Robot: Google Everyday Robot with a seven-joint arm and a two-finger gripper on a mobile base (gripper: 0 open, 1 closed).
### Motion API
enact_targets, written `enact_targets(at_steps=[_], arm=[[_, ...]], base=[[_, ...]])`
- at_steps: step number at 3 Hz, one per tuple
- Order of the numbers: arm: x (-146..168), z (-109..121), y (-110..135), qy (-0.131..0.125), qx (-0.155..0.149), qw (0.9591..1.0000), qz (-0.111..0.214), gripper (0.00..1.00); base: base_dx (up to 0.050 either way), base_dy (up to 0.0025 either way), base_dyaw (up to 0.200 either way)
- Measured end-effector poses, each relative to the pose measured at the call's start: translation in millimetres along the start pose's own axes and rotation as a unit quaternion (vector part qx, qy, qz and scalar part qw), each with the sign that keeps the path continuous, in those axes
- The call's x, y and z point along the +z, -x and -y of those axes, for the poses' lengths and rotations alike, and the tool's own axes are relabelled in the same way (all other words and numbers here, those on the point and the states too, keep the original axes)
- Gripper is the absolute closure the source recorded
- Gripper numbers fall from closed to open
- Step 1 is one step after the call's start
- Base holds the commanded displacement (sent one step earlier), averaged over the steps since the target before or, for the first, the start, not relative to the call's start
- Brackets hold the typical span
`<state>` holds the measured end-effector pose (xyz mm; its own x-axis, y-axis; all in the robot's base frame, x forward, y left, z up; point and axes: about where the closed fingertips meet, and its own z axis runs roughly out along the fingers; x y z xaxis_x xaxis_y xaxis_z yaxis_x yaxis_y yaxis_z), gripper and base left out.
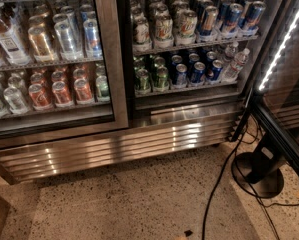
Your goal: Open right fridge door
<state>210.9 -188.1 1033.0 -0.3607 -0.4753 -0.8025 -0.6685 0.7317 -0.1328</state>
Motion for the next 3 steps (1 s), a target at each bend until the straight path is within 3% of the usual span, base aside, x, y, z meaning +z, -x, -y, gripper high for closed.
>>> enact_targets(at_steps=[1,2,3], arm=[[6,0,7,-0.006,-0.006,0.9999,0.008,0.0],[54,8,8,-0.007,-0.031,0.9995,-0.002,0.0],[127,8,18,0.005,-0.072,0.9974,0.003,0.0]], base=[[0.0,0.0,0.0],[0.0,0.0,0.0],[0.0,0.0,0.0]])
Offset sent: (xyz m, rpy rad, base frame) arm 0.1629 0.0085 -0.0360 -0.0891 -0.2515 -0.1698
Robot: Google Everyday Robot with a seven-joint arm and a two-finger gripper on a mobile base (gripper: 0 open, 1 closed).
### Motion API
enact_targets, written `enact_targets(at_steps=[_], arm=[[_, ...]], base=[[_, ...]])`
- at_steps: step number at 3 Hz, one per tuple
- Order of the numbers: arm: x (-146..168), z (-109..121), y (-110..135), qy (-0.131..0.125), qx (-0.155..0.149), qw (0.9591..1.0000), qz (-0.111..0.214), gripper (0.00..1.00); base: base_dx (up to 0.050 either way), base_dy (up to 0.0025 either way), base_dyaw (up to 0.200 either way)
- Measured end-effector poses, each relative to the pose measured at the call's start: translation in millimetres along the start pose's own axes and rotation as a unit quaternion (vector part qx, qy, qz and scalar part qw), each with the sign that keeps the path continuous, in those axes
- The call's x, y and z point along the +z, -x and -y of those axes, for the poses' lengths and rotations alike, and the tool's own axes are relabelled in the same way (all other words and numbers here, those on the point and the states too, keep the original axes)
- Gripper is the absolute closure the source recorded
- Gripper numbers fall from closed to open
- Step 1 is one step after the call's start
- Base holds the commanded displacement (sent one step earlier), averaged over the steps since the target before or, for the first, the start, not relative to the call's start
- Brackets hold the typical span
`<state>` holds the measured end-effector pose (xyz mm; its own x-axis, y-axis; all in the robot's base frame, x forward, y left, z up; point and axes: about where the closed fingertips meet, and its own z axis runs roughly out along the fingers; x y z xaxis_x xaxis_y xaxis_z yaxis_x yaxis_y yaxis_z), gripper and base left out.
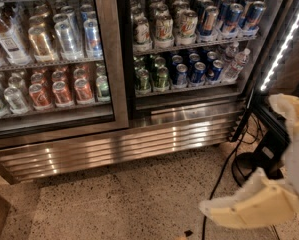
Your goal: Open right fridge door
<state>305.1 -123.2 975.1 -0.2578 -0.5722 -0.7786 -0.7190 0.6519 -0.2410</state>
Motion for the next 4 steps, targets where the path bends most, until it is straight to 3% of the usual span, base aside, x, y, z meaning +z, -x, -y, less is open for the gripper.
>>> enact_targets(at_steps=[1,2,3,4], arm=[[61,-2,12,0.004,-0.028,0.9994,0.019,0.0],[106,-10,27,-0.005,-0.016,0.9987,0.047,0.0],[104,8,39,-0.041,-0.012,0.9969,0.066,0.0],[104,8,39,-0.041,-0.012,0.9969,0.066,0.0]], base=[[0.0,0.0,0.0],[0.0,0.0,0.0],[0.0,0.0,0.0],[0.0,0.0,0.0]])
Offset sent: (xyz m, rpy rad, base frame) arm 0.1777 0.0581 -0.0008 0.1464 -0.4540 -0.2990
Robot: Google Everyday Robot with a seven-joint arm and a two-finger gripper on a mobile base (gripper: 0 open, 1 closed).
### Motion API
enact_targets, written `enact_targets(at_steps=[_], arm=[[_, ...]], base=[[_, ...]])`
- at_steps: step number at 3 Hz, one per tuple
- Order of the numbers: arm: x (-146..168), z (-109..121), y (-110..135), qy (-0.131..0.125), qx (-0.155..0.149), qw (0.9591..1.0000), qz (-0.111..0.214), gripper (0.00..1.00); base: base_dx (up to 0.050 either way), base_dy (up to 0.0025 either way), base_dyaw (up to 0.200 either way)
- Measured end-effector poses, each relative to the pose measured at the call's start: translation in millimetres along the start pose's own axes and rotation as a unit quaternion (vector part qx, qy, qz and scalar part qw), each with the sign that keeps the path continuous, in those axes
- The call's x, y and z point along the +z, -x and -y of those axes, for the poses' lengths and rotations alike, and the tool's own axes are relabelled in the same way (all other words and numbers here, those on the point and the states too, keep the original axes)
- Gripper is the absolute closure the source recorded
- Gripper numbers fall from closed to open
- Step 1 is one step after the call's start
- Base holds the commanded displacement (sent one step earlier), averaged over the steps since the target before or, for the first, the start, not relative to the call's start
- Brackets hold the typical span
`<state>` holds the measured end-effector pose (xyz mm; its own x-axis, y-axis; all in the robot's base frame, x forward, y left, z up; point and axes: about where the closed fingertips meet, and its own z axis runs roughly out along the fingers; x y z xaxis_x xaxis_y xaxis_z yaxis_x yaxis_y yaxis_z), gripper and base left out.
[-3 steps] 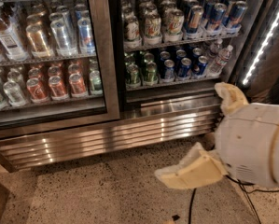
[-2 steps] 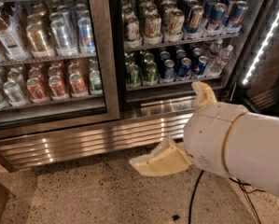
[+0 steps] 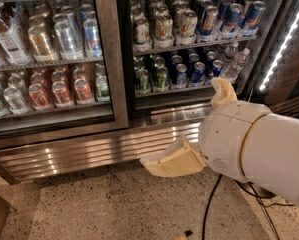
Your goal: Open right fridge door
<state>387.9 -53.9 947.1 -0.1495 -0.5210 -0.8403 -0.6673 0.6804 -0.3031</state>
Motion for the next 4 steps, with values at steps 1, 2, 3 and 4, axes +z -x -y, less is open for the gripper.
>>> enact_targets(at_steps=[1,2,3,4], arm=[[21,24,1,0.011,0.003,0.9999,-0.006,0.0],[73,75,21,0.024,0.001,0.9997,0.0,0.0],[130,116,31,0.024,0.016,0.9995,0.009,0.0],[170,140,35,0.018,0.035,0.9986,0.036,0.0]], base=[[0.0,0.0,0.0],[0.0,0.0,0.0],[0.0,0.0,0.0],[0.0,0.0,0.0]])
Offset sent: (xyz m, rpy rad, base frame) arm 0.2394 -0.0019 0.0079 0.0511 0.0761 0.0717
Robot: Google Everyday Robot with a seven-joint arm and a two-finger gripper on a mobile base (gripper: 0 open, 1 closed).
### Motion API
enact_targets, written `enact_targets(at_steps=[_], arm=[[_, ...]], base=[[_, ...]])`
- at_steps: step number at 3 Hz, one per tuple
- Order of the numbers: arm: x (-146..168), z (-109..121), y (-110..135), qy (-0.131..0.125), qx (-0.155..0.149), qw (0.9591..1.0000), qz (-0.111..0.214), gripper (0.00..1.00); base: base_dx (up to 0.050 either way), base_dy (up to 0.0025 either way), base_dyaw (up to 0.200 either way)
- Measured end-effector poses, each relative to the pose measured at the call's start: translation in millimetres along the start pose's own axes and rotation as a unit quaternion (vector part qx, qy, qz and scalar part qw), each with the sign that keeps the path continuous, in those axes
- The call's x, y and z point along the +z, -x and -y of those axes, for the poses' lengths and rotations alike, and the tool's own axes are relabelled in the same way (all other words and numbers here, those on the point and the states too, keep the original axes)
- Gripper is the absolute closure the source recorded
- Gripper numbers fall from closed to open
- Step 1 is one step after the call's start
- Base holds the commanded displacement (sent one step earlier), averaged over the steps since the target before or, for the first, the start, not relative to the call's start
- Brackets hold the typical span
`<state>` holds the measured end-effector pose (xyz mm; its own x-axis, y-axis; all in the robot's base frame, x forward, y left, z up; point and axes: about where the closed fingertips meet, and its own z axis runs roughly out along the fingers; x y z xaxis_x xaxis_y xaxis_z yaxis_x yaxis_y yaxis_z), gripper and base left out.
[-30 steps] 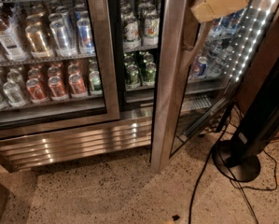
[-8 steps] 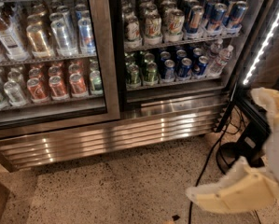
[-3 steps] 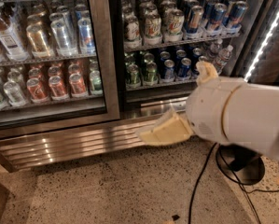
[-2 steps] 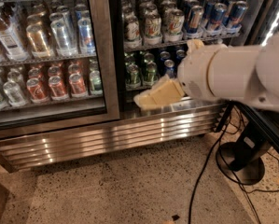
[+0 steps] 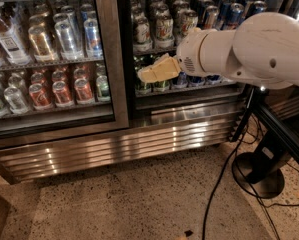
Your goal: Open right fridge door
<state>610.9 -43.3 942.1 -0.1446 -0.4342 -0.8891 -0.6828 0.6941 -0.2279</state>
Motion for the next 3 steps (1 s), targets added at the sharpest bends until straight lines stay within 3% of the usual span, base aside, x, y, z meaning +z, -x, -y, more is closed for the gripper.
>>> enact_targets(at_steps=[2,3], arm=[[2,4,0,0.004,0.003,0.9999,0.015,0.0],[22,44,-3,-0.007,0.024,0.9996,0.011,0.0]], base=[[0.0,0.0,0.0],[0.0,0.0,0.0]])
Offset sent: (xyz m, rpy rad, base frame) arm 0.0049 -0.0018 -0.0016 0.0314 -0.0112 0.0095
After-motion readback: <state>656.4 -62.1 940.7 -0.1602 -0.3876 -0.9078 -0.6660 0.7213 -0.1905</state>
